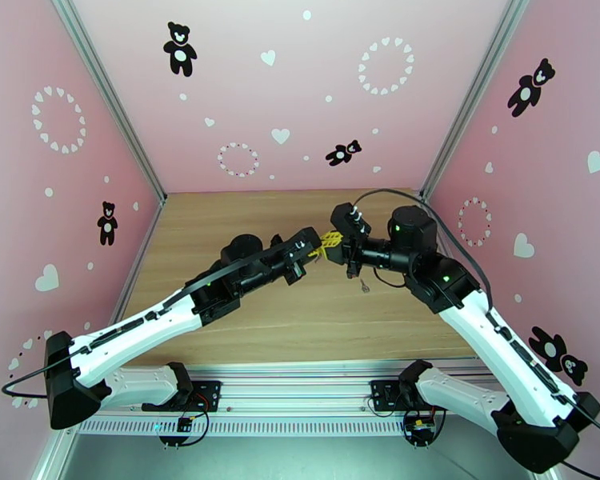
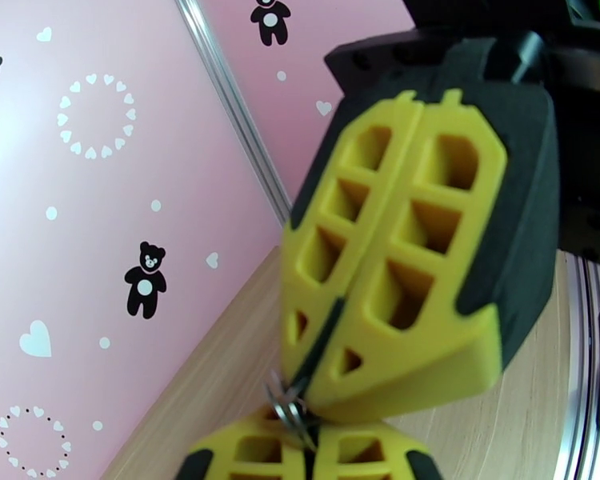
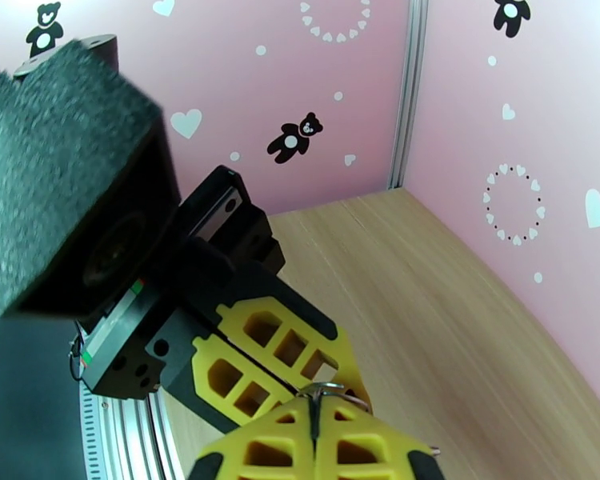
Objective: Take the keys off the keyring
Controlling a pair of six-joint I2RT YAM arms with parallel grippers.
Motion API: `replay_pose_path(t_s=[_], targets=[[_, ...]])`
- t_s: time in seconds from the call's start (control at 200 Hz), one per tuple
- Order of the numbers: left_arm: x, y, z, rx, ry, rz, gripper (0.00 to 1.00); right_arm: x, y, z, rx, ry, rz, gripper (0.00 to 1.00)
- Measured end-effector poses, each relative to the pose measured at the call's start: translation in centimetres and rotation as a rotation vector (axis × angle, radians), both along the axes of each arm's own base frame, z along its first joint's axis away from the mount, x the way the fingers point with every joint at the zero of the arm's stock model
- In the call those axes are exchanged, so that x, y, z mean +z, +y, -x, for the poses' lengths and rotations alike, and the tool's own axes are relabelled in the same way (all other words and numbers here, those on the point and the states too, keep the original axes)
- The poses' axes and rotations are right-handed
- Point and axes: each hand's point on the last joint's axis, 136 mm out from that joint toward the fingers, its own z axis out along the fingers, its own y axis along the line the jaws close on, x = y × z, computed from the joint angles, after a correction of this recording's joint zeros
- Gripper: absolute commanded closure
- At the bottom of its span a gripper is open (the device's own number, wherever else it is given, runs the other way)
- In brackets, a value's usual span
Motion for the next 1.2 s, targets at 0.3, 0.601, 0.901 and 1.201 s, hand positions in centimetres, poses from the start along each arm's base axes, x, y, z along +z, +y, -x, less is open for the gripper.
replay_pose_path(t_s=[0.3,0.601,0.901,1.201], targets=[[0.2,0.1,0.3,-0.001,0.06,-0.009,1.0,-0.1,0.3,0.9,0.051,-0.091,0.04,1.0],[0.0,-0.2,0.5,-0.008,0.131,-0.006,0.77,-0.2,0.1,1.0,0.051,-0.115,0.058,1.0],[0.4,0.2,2.0,-0.073,0.07,0.073,0.6,0.2,-0.5,-0.1,0.067,0.06,-0.014,1.0],[1.3,0.2,2.2,-0.093,0.012,0.092,0.61,0.4,-0.7,-0.9,0.126,0.243,-0.087,1.0]])
